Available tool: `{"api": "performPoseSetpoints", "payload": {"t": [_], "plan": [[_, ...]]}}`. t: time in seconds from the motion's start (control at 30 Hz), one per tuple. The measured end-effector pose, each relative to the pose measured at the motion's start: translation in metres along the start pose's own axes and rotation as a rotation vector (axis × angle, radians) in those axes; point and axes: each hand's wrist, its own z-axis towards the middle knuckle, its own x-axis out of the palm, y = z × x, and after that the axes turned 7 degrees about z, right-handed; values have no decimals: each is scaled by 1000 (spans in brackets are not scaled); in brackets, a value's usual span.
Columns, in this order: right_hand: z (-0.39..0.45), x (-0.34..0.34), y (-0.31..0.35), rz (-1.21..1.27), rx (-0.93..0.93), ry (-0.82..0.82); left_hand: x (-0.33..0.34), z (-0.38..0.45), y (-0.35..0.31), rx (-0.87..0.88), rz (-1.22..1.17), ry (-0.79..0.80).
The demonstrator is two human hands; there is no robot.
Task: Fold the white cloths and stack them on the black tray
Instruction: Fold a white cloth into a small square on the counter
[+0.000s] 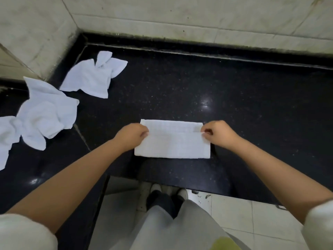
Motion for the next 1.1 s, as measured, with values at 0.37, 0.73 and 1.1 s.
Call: {"api": "performPoseSetpoints", "payload": {"t": [0.37, 0.73, 1.1], "plan": [[41, 14, -7, 21, 197, -140, 12, 60, 23, -148, -87, -174], [37, 31, -8, -129, 154, -103, 20, 60, 33, -65, 73, -119], [39, -33, 10, -61, 14, -394, -37, 55, 30, 44, -6, -438]]}}
